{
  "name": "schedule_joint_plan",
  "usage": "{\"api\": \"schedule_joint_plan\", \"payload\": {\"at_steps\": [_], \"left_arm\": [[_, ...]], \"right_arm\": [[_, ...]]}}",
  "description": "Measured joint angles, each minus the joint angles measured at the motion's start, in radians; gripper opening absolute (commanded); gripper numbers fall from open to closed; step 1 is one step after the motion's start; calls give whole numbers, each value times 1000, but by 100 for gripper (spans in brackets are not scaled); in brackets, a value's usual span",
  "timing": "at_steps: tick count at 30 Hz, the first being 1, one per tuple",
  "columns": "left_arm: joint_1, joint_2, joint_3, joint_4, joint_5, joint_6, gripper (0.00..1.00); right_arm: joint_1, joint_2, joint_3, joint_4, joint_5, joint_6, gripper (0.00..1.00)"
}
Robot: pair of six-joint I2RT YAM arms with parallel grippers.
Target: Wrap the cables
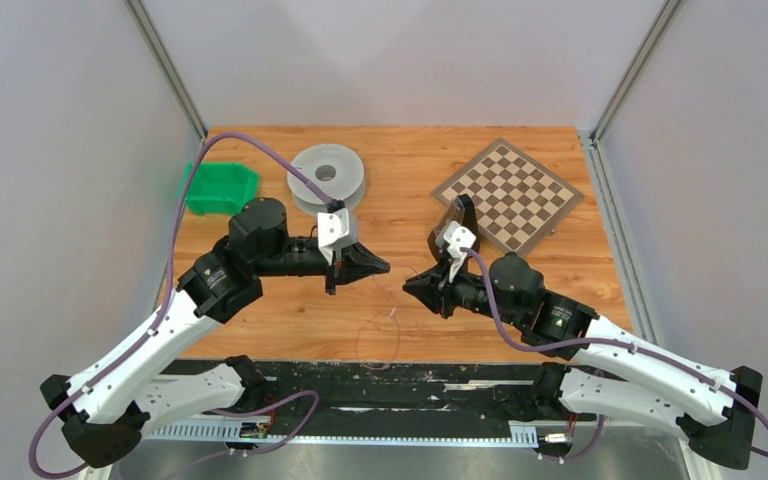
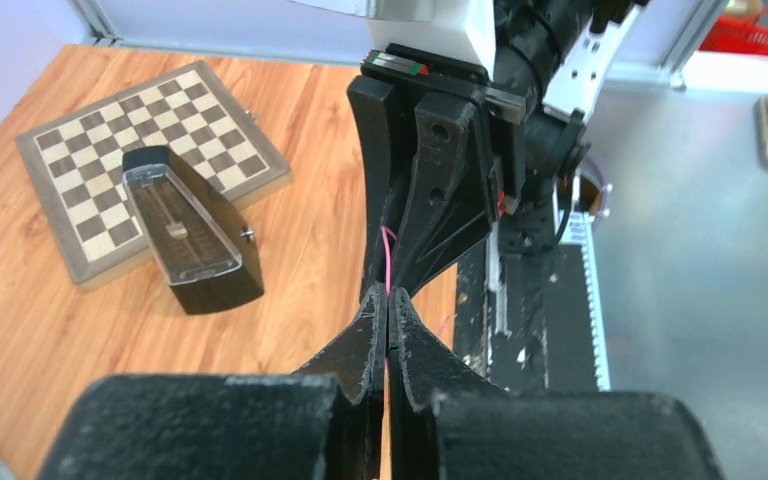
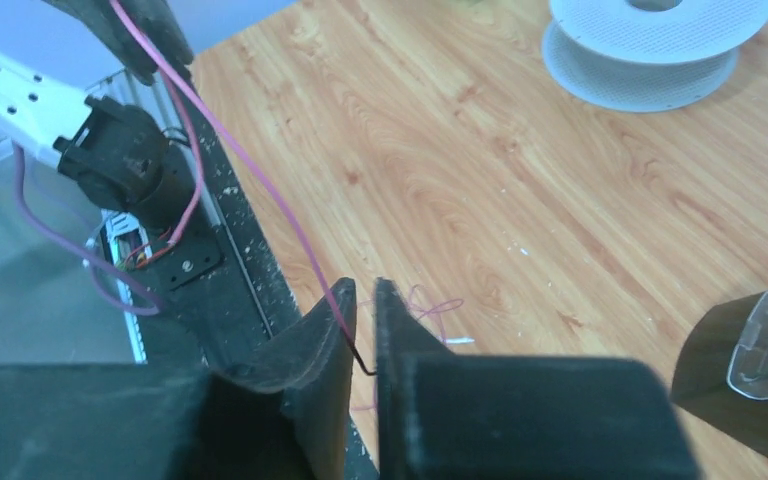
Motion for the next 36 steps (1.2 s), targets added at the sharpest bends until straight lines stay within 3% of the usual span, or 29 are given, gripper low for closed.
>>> {"api": "schedule_joint_plan", "payload": {"at_steps": [3, 9, 16, 24, 28, 30, 36], "left_arm": [[0, -21, -40, 74, -9, -98, 0], [0, -27, -88, 166, -82, -230, 0], [0, -37, -149, 230, -207, -291, 38], [0, -38, -246, 276, -329, -376, 49], [0, -36, -274, 314, -374, -434, 46], [0, -35, -286, 340, -386, -460, 40], [0, -34, -333, 402, -408, -494, 4]], "right_arm": [[0, -39, -57, 82, 42, 14, 0], [0, -64, -114, 194, 97, 47, 0], [-1, -58, -102, 204, 140, 73, 0], [-1, -24, -13, 202, 175, 88, 0], [-1, 0, 3, 205, 190, 99, 0], [-1, 10, 3, 201, 201, 105, 0], [-1, 17, 3, 200, 225, 124, 0]]}}
